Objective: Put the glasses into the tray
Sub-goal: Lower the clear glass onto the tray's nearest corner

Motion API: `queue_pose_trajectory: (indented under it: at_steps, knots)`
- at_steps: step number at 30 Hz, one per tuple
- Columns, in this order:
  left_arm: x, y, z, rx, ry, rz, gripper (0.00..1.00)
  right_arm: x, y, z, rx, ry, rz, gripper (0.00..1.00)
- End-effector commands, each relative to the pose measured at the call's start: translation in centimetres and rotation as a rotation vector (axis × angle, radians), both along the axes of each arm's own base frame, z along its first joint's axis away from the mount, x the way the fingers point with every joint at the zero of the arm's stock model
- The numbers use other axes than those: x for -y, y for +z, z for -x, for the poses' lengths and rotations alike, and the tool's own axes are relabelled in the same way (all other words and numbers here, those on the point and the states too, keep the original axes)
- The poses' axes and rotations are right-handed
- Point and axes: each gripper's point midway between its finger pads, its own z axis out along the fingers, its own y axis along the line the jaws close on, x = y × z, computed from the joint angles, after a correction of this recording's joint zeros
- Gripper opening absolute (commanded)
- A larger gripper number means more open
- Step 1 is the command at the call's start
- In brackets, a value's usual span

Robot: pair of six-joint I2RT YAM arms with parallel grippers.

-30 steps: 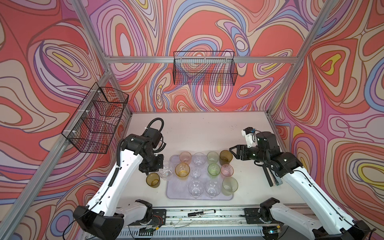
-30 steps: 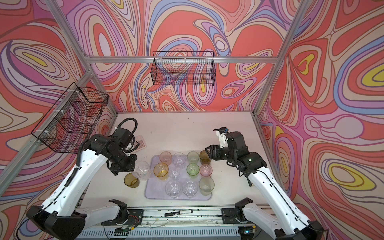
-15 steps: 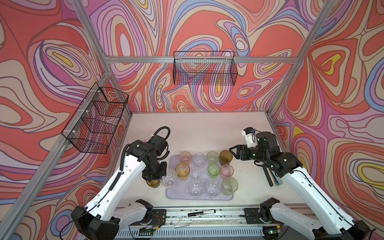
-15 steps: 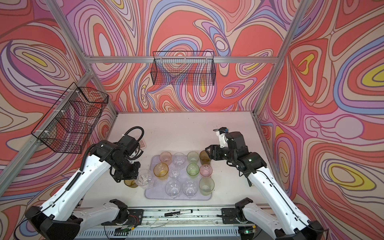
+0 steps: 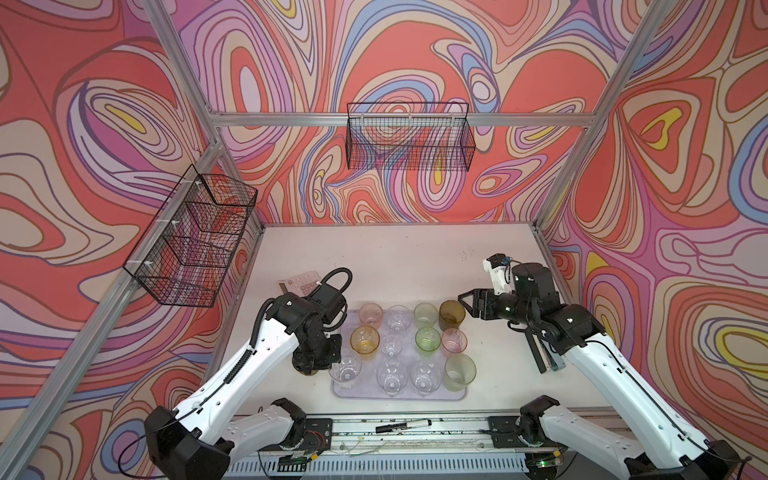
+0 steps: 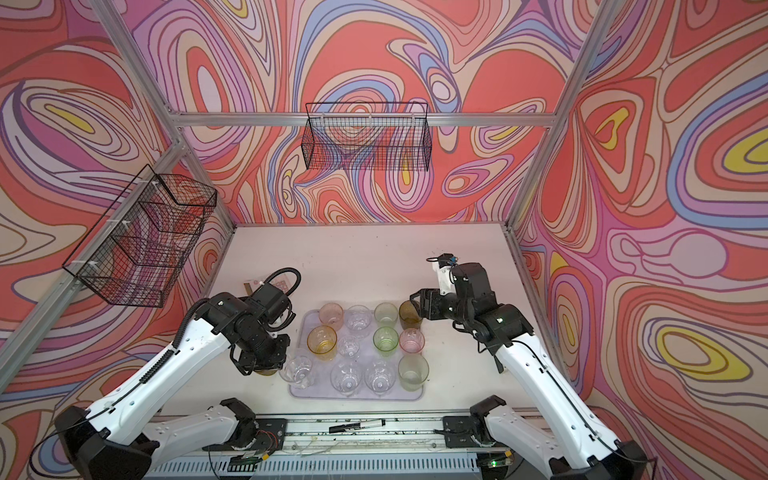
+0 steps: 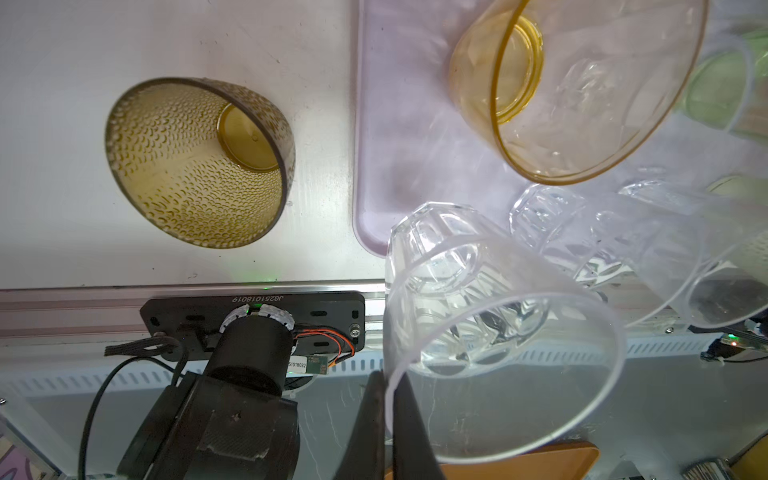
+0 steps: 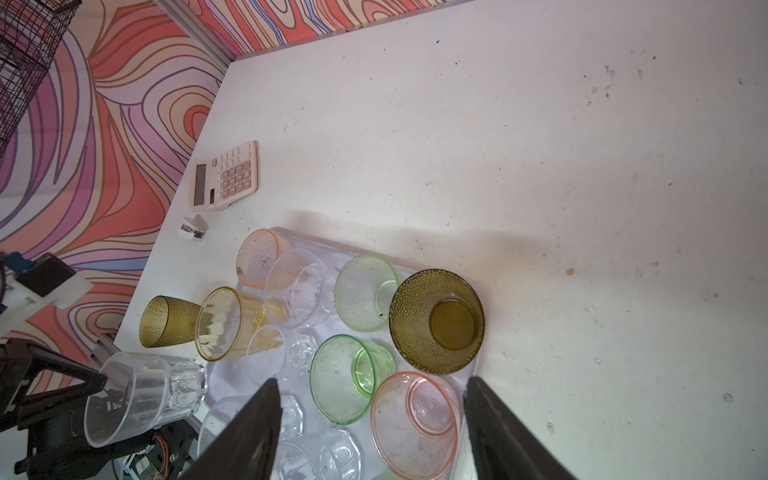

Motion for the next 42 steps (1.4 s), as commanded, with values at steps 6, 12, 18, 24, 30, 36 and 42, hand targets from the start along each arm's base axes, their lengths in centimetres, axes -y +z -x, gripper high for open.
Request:
queue_pose_trajectory:
  at_steps: [6,12,18,24,30,36,42]
  knots:
    - [0.8,-1.1,0.2,0.007,0.022,0.029,0.0,0.0,-0.2,-0.1,-0.006,-0.005,-0.007,0.72]
    - [1.5,-2.2,0.4,0.001,0.028,0.05,0.0,0.0,-0.3,-0.1,-0.006,-0.007,-0.008,0.72]
    - [1.9,-3.2,0.4,-0.003,0.028,0.054,0.0,0.0,-0.4,0.0,-0.008,-0.006,-0.008,0.72]
    - [2.5,-4.0,0.4,-0.011,0.028,0.061,0.0,0.1,-0.4,0.1,-0.005,-0.011,-0.007,0.72]
    - [2.5,-4.7,0.5,-0.027,0.016,0.04,0.0,0.2,-0.5,0.1,-0.01,-0.011,-0.006,0.72]
    - [2.5,-5.3,0.5,-0.032,0.017,0.035,0.0,0.1,-0.4,0.1,-0.008,-0.011,-0.009,0.72]
    - [2.9,-6.0,0.5,-0.039,0.018,0.043,0.0,0.1,-0.6,0.1,-0.011,-0.012,-0.007,0.72]
